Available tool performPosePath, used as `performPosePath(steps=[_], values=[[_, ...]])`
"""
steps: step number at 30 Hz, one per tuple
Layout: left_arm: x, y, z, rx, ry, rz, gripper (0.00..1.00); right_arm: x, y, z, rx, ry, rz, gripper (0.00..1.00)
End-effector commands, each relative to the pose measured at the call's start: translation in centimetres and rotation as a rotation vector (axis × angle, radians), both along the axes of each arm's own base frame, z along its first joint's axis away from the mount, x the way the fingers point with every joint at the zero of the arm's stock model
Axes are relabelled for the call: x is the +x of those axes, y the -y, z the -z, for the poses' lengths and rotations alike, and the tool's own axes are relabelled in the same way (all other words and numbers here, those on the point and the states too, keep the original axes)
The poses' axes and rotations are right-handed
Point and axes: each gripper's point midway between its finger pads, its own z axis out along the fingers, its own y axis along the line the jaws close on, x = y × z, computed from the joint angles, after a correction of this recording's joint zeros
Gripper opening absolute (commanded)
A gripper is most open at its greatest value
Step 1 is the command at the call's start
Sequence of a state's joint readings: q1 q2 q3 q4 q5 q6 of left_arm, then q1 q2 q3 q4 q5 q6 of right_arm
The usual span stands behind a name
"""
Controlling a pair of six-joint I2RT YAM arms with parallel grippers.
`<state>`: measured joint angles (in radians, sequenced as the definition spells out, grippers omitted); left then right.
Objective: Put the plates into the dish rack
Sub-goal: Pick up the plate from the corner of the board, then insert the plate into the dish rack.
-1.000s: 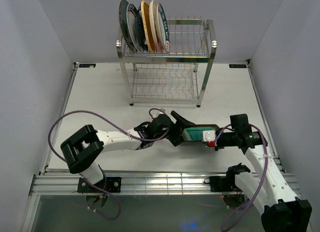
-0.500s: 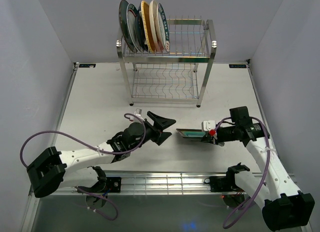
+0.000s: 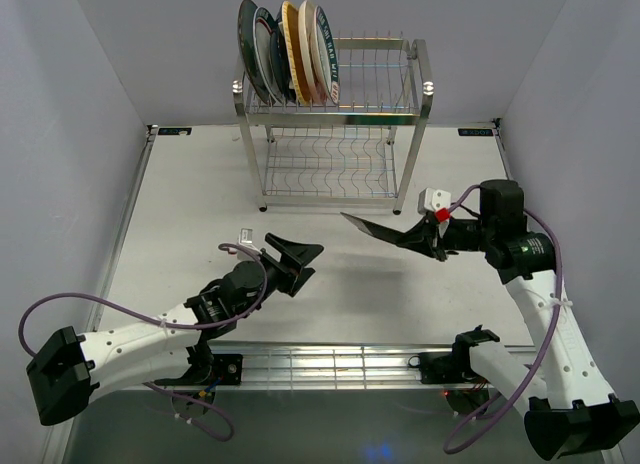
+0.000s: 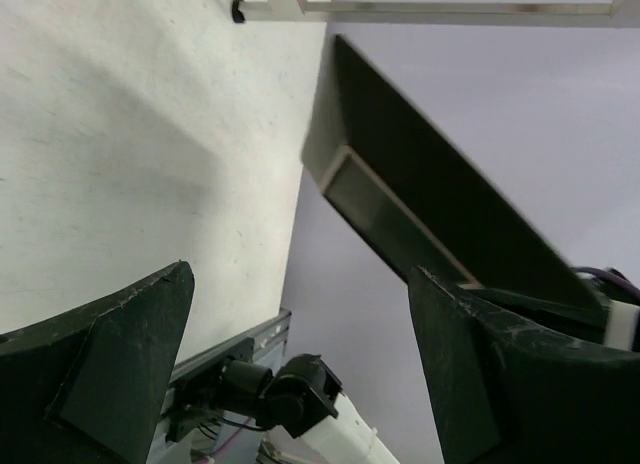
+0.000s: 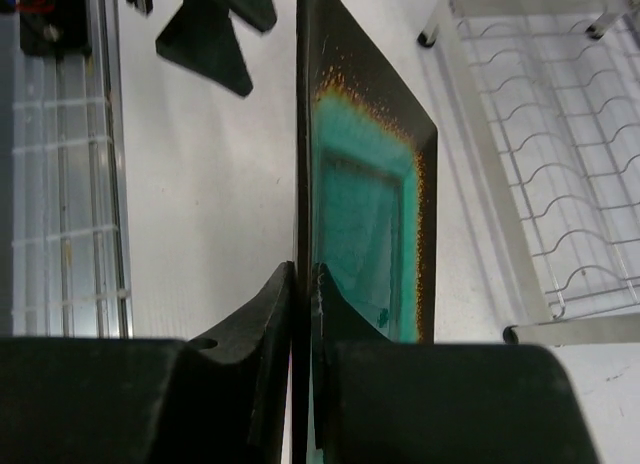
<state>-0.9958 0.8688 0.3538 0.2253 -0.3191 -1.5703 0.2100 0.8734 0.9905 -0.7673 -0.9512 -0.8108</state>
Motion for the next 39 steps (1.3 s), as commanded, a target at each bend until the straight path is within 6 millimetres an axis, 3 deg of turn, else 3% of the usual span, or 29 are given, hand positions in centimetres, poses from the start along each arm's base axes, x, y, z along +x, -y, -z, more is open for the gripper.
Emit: performPosePath(steps=[1, 8, 13, 19, 25, 30, 39], values=[[0.7, -1.5, 1.9, 0.104, -0.023, -0.067, 0.98, 0.3, -2.0, -9.2, 0.201, 0.197, -0.08, 0.08], [1.3, -2.6, 2.4, 0.146, -0.035, -0.125, 0.98, 0.7, -2.4, -13.7, 0.344, 0.221, -0.018, 0.08], [1.3, -3.2, 2.6, 0.148, -0.029, -0.143, 0.98, -0.3, -2.1, -17.5, 0.439, 0.264, 0.01, 0.08], [1.3, -2.7, 2.5, 0.155, -0.027, -0.127, 0.98, -0.7, -1.3, -22.3, 0.542, 0.309, 0.096, 0.08], [1.5, -1.9, 2.8, 0.212, -0.011, -0.099, 0.98, 0.7, -0.4, -25.8, 0.658, 0.287, 0.205, 0.08], [2.0, -1.5, 2.0, 0.259, 0.055, -0.081, 0.98, 1.4, 1.2, -28.2, 0.782, 0.281, 0.334, 0.08], [2.5, -1.6, 0.1, 0.464, 0.283, -0.08, 0.98, 1.0, 2.7, -29.3, 0.934, 0.15, 0.43, 0.08]])
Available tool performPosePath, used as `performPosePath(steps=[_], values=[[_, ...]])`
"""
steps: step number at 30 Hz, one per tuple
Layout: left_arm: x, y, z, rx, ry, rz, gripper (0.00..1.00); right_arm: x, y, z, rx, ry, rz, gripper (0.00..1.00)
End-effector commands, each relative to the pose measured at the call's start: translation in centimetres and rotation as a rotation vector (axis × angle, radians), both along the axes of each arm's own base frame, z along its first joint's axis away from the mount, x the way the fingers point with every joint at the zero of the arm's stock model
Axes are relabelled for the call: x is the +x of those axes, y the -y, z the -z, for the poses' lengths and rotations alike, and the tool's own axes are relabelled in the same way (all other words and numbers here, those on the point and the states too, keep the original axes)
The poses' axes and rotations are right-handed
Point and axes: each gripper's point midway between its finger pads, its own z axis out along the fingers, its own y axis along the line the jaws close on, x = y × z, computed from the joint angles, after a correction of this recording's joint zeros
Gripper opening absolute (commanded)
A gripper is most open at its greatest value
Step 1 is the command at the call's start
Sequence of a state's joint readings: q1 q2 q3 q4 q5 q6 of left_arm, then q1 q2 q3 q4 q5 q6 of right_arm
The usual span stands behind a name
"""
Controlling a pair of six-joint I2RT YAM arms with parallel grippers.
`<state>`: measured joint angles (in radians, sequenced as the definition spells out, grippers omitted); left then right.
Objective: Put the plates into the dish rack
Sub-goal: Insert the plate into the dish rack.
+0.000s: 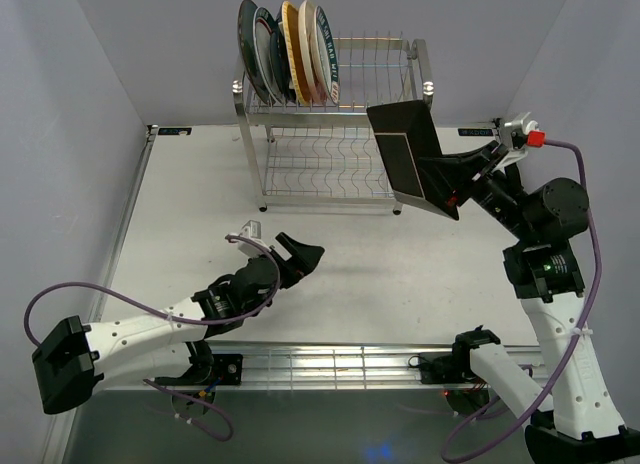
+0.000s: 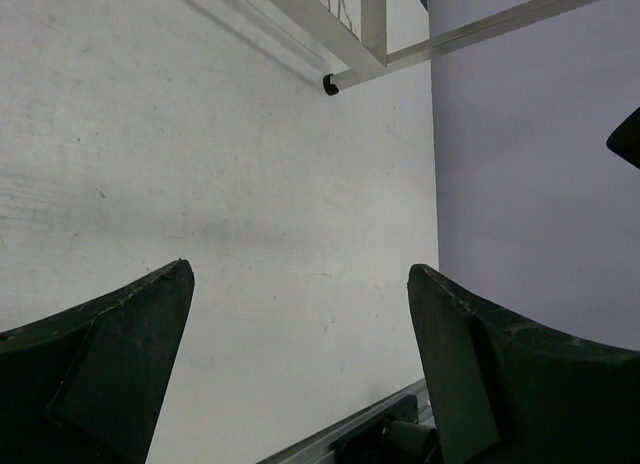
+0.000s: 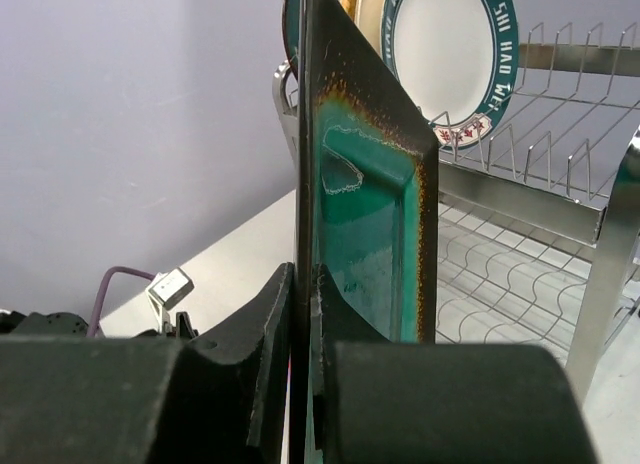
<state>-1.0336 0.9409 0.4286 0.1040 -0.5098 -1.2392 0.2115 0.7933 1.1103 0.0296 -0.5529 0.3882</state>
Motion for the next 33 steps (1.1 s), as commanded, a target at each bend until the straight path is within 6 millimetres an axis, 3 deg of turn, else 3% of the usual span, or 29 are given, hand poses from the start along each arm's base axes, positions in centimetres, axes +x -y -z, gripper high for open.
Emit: performPosePath(steps=[1, 5, 7, 13, 17, 18, 19, 20, 21, 22, 23, 26, 33], values=[[0.9, 0.0, -3.0, 0.112, 0.159, 0.002, 0.98, -3.7, 1.8, -9.3, 0.17, 0.273, 0.051, 0.08], [0.5, 0.8, -4.2, 0.246, 0.272, 0.058, 0.98, -4.6, 2.3, -10.2, 0.237, 0.257, 0.05, 0.08], [0.0, 2.0, -6.1, 0.25, 0.374, 0.09, 0.98, -5.1, 2.2, -10.7, 0.246, 0.273, 0.033, 0.08], [-1.9, 4.5, -8.9, 0.406, 0.66, 0.14, 0.98, -4.7, 2.1, -11.7, 0.278, 0.199, 0.023, 0.08], [-2.9, 5.4, -10.6, 0.614, 0.803, 0.042, 0.98, -5.2, 2.5, -13.0, 0.316, 0.185, 0.033, 0.08], [-3.3, 5.1, -13.3, 0.521, 0.855, -0.042, 0.98, -5.4, 2.6, -13.4, 0.325, 0.189, 0.035, 0.08], [-3.2, 5.0, -12.7, 0.705, 0.946, -0.058, 0.98, -5.3, 2.7, -13.4, 0.335, 0.17, 0.041, 0.08], [-3.6, 4.7, -13.3, 0.735, 0.991, -0.091, 0.98, -5.3, 3.1, -13.7, 0.351, 0.167, 0.06, 0.08], [-4.7, 4.9, -15.3, 0.684, 1.037, -0.133, 0.98, -5.4, 3.2, -14.0, 0.359, 0.167, 0.062, 0.08], [-4.8, 5.5, -15.3, 0.806, 1.083, -0.126, 0.98, -5.3, 3.3, -14.0, 0.369, 0.151, 0.065, 0.08], [-4.9, 7.1, -15.2, 0.838, 1.096, -0.126, 0.98, -5.3, 3.6, -14.2, 0.388, 0.148, 0.082, 0.08], [-5.2, 9.4, -14.6, 0.918, 1.164, -0.098, 0.97, -5.3, 3.9, -14.2, 0.409, 0.123, 0.092, 0.08], [-5.9, 12.0, -16.1, 1.008, 1.303, -0.101, 0.98, -5.4, 3.7, -14.6, 0.42, 0.086, 0.079, 0.08]])
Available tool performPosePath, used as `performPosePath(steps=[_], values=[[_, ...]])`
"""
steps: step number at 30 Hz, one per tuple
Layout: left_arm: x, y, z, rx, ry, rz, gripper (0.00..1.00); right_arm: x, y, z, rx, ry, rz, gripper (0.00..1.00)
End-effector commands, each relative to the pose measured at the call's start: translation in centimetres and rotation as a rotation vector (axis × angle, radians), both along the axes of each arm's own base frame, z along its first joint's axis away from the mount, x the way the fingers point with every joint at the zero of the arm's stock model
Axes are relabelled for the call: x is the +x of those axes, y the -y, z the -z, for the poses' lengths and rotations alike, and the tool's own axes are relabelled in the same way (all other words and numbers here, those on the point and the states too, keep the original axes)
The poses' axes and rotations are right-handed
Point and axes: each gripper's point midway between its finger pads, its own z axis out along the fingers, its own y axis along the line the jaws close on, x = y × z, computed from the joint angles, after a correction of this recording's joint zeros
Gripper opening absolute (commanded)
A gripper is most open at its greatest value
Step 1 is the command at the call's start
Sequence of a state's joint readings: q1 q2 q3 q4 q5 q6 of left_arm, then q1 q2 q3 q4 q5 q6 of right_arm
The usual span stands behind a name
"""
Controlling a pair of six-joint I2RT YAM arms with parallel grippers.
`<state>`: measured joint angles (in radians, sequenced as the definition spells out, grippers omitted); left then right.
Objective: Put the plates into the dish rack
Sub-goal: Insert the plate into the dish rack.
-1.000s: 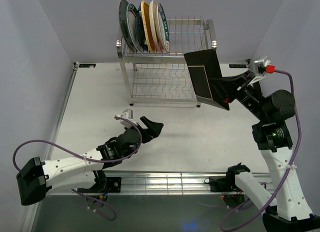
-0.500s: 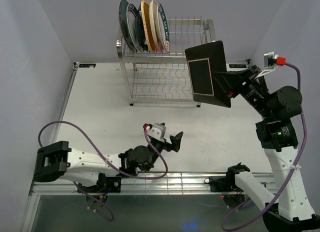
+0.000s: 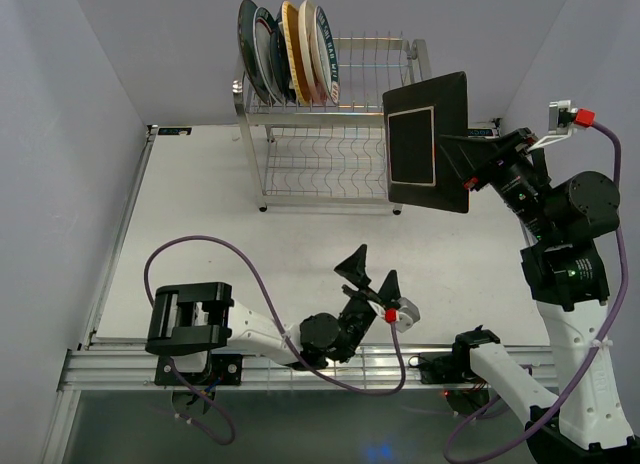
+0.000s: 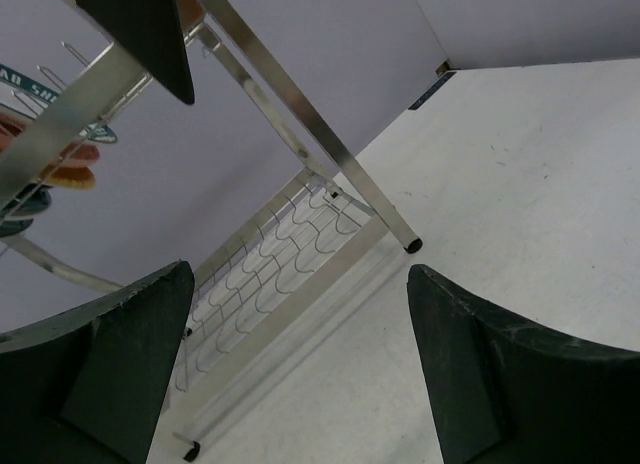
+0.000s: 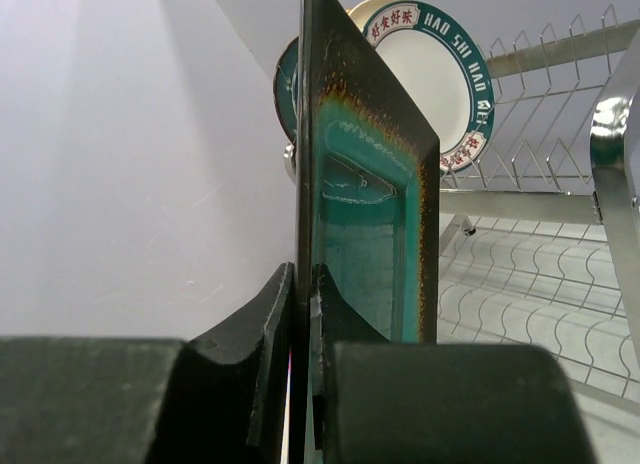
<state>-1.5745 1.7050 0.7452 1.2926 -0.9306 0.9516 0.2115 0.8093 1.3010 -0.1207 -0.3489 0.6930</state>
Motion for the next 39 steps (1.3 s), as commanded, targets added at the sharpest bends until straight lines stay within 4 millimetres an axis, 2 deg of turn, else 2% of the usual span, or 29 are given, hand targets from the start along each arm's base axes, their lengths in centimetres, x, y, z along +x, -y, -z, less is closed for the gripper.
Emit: performPosePath(steps=[1, 5, 10, 16, 26, 31, 39], values=[[-0.5, -1.2, -8.1, -0.289, 0.137, -0.01, 0.98, -4.7, 1.6, -9.4, 0.129, 0.276, 0.021, 0.08], [-0.9, -0.1, -10.3, -0.25, 0.236, -0.022, 0.98, -4.4, 1.3, -9.0, 0.139, 0.239, 0.001, 0.08], [-1.6, 0.4, -12.6, -0.211, 0.36, -0.024, 0.98, -5.1, 1.3, -9.6, 0.176, 0.242, -0.022, 0.08], [-2.1, 0.5, -15.9, -0.242, 0.439, -0.051, 0.98, -5.9, 1.4, -10.2, 0.206, 0.239, -0.034, 0.08], [-2.8, -1.8, -21.1, -0.301, 0.545, -0.083, 0.98, -6.2, 1.7, -11.0, 0.259, 0.216, -0.037, 0.08], [-2.4, -1.9, -22.9, -0.284, 0.618, -0.137, 0.98, -6.6, 1.9, -11.0, 0.299, 0.196, -0.051, 0.08], [-1.7, -4.4, -25.2, -0.343, 0.652, -0.152, 0.98, -6.4, 1.7, -10.3, 0.311, 0.168, -0.063, 0.08]])
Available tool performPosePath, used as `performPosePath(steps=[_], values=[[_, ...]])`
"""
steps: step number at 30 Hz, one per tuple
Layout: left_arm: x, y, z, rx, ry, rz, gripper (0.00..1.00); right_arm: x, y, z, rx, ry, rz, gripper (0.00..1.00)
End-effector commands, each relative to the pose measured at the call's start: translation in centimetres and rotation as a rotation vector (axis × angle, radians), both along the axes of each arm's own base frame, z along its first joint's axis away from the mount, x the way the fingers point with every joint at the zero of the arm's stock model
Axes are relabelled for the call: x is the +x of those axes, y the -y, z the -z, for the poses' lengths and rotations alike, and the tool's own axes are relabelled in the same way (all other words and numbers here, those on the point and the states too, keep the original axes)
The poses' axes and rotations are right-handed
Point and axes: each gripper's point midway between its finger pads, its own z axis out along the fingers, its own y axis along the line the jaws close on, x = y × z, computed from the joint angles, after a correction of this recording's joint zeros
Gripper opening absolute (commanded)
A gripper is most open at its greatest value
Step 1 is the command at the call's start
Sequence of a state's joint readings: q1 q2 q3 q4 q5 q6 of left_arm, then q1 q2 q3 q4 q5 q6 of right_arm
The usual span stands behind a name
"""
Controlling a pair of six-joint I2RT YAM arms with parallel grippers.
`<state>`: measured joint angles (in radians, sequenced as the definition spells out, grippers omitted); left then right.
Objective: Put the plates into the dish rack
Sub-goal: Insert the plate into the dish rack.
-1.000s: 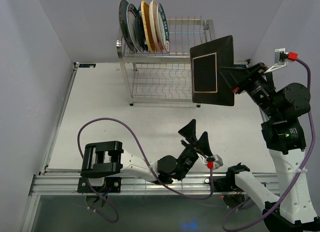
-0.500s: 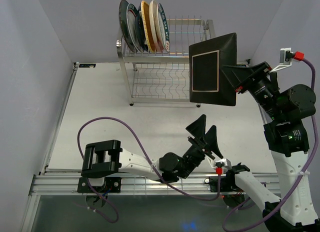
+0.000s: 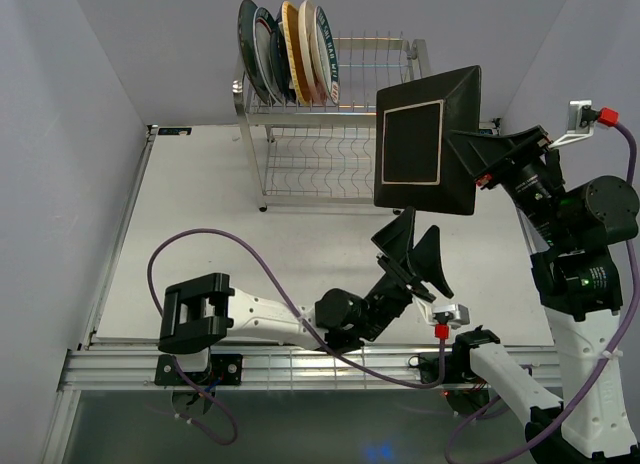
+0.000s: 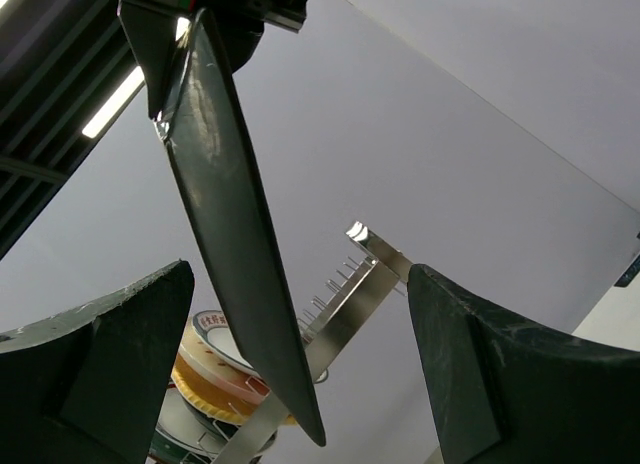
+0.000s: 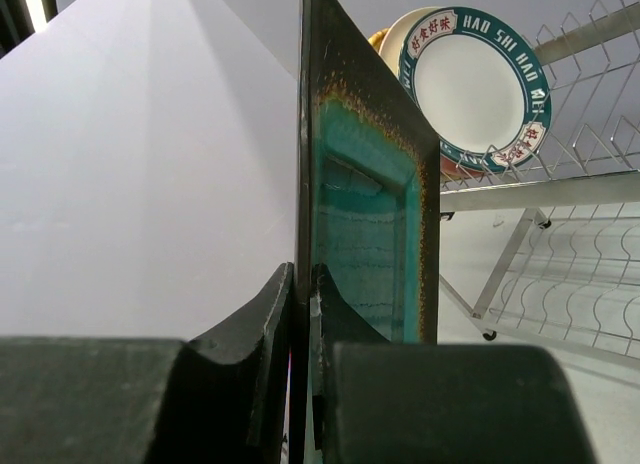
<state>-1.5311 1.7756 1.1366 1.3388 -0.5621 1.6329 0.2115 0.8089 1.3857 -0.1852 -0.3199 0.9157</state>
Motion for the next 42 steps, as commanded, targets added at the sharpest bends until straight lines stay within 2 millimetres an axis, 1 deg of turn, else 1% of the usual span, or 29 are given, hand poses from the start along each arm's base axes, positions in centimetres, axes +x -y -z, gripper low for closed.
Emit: performPosePath(steps=[1, 3, 7, 9, 14, 16, 18, 19, 21, 22, 24, 25, 28, 29, 31, 32, 36, 38, 40, 42], values=[[-0.4, -9.6, -8.5, -0.477, 0.07, 0.006, 0.98, -4.6, 1.4, -7.5, 0.133, 0.268, 0.004, 0.08], [-0.2, -9.6, -8.7, -0.469, 0.096, -0.012, 0.98, -4.3, 1.1, -6.9, 0.138, 0.241, -0.014, 0.08], [0.6, -9.7, -9.3, -0.469, 0.132, -0.042, 0.98, -4.6, 0.7, -6.0, 0.15, 0.219, -0.05, 0.08], [1.2, -9.6, -9.3, -0.466, 0.143, -0.049, 0.98, -4.7, 0.7, -5.9, 0.156, 0.213, -0.055, 0.08], [2.4, -9.7, -9.9, -0.48, 0.175, -0.068, 0.98, -5.8, 0.7, -5.8, 0.168, 0.218, -0.076, 0.08], [2.9, -9.3, -9.7, -0.471, 0.186, -0.077, 0.92, -6.1, 0.9, -5.8, 0.171, 0.223, -0.073, 0.08], [3.1, -9.2, -9.9, -0.467, 0.207, -0.089, 0.84, -6.0, 1.0, -5.7, 0.173, 0.22, -0.065, 0.08], [3.3, -8.8, -9.7, -0.456, 0.211, -0.097, 0.74, -5.9, 1.0, -5.6, 0.174, 0.217, -0.063, 0.08], [3.2, -8.6, -9.8, -0.455, 0.218, -0.094, 0.68, -5.5, 0.9, -5.2, 0.172, 0.206, -0.061, 0.08], [3.2, -8.5, -9.7, -0.453, 0.219, -0.093, 0.59, -5.4, 0.9, -5.2, 0.174, 0.204, -0.061, 0.08], [3.2, -8.3, -9.6, -0.452, 0.217, -0.087, 0.52, -5.0, 0.8, -4.9, 0.175, 0.193, -0.062, 0.08], [3.3, -8.3, -9.6, -0.451, 0.217, -0.089, 0.44, -4.8, 0.8, -4.8, 0.176, 0.188, -0.059, 0.08], [3.3, -8.4, -9.6, -0.454, 0.22, -0.093, 0.34, -4.6, 0.7, -4.4, 0.183, 0.177, -0.067, 0.08], [3.4, -8.4, -9.7, -0.456, 0.22, -0.095, 0.28, -4.6, 0.7, -4.4, 0.185, 0.182, -0.068, 0.08], [3.5, -8.6, -10.0, -0.466, 0.221, -0.103, 0.23, -4.5, 0.7, -4.2, 0.187, 0.177, -0.065, 0.08], [3.4, -8.7, -10.2, -0.47, 0.222, -0.106, 0.18, -4.5, 0.7, -4.1, 0.186, 0.175, -0.065, 0.08], [3.4, -9.1, -10.7, -0.48, 0.234, -0.117, 0.06, -4.5, 0.7, -3.9, 0.19, 0.173, -0.067, 0.08], [3.3, -9.5, -11.4, -0.498, 0.241, -0.12, 0.02, -4.5, 0.7, -3.9, 0.188, 0.174, -0.066, 0.08], [3.3, -9.9, -11.9, -0.514, 0.245, -0.123, 0.0, -4.4, 0.7, -4.0, 0.188, 0.178, -0.068, 0.08], [3.3, -10.5, -13.0, -0.55, 0.251, -0.124, 0.0, -4.3, 0.6, -3.9, 0.182, 0.178, -0.072, 0.08]])
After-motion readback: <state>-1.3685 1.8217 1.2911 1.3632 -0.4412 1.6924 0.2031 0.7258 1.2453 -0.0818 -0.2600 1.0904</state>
